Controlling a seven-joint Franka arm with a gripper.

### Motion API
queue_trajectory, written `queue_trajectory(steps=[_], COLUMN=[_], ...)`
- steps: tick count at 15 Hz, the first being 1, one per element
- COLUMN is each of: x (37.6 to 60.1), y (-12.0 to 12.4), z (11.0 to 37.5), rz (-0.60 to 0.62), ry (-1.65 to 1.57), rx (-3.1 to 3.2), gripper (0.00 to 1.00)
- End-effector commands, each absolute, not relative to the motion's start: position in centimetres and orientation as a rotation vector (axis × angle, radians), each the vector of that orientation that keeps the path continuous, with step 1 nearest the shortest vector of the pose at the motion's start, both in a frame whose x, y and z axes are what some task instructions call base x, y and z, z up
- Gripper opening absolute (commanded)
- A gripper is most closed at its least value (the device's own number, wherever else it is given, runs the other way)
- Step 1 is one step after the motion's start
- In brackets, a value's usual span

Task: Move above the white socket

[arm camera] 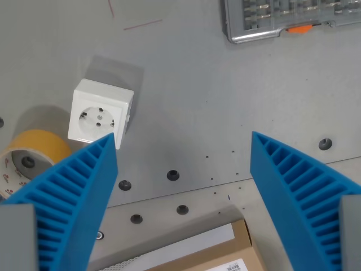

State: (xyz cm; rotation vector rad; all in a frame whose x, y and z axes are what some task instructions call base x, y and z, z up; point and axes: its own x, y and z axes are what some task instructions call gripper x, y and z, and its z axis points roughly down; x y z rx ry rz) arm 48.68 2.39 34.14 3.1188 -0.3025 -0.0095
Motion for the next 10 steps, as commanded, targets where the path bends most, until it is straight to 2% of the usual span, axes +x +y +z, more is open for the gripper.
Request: queue_trajectory(steps=[1, 10], x=[48.66, 48.56], y=[2.39, 2.64], z=[34.31, 33.87], rz=[-0.004, 0.005], ry=[-0.302, -0.157], rx=[3.119, 3.131], gripper=[1.0, 1.0])
